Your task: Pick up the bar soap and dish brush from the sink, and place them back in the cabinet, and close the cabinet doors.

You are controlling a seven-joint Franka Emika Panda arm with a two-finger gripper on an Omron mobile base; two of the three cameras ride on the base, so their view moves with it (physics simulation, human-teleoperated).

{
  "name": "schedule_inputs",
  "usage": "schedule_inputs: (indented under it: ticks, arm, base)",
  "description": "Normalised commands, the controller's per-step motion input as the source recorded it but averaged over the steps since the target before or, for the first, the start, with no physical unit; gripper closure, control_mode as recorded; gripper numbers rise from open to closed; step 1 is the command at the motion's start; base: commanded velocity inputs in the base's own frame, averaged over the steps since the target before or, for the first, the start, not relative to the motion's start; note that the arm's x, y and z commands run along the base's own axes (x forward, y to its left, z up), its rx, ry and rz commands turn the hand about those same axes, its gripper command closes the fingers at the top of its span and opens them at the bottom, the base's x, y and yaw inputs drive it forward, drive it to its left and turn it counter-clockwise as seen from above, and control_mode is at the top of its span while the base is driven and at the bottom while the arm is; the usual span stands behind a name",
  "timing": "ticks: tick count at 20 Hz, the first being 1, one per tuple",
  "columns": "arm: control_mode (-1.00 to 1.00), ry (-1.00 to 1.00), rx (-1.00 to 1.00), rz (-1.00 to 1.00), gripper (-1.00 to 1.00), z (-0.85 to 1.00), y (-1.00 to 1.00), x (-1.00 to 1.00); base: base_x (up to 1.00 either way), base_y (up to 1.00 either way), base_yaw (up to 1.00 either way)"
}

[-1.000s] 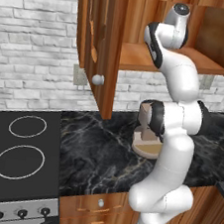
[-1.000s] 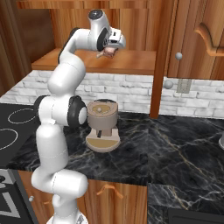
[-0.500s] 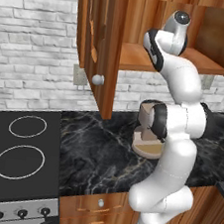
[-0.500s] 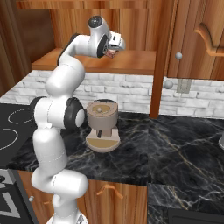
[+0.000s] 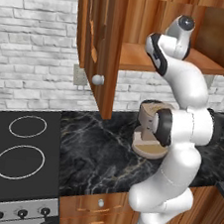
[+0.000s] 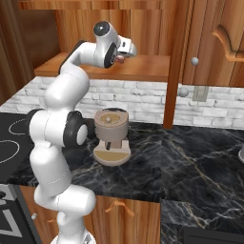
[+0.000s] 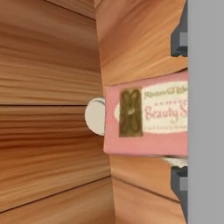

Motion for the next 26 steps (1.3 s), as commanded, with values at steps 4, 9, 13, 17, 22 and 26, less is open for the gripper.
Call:
schedule_inputs:
  ticks: [4,9,13,17,22,26]
  arm:
    - [-1.0,0.0,0.0,0.0,-1.0,0.0,-0.13,-0.45]
    - [-1.0,0.0,0.0,0.0,-1.0,0.0,-0.09,-0.52]
    - [-1.0,0.0,0.0,0.0,-1.0,0.0,-0.01,-0.63]
    - [-1.0,0.0,0.0,0.0,-1.0,0.0,0.0,-0.76]
    - [-1.0,-0.02,-0.02,-0.02,-1.0,0.0,0.0,-0.75]
    - [-1.0,-0.01,0.0,-0.01,-1.0,0.03,0.0,-0.73]
  base:
    - [0.0,0.0,0.0]
    - [0.0,0.0,0.0]
    - [0.0,0.0,0.0]
    - [0.0,0.0,0.0]
    - [0.0,0.0,0.0]
    - [0.0,0.0,0.0]
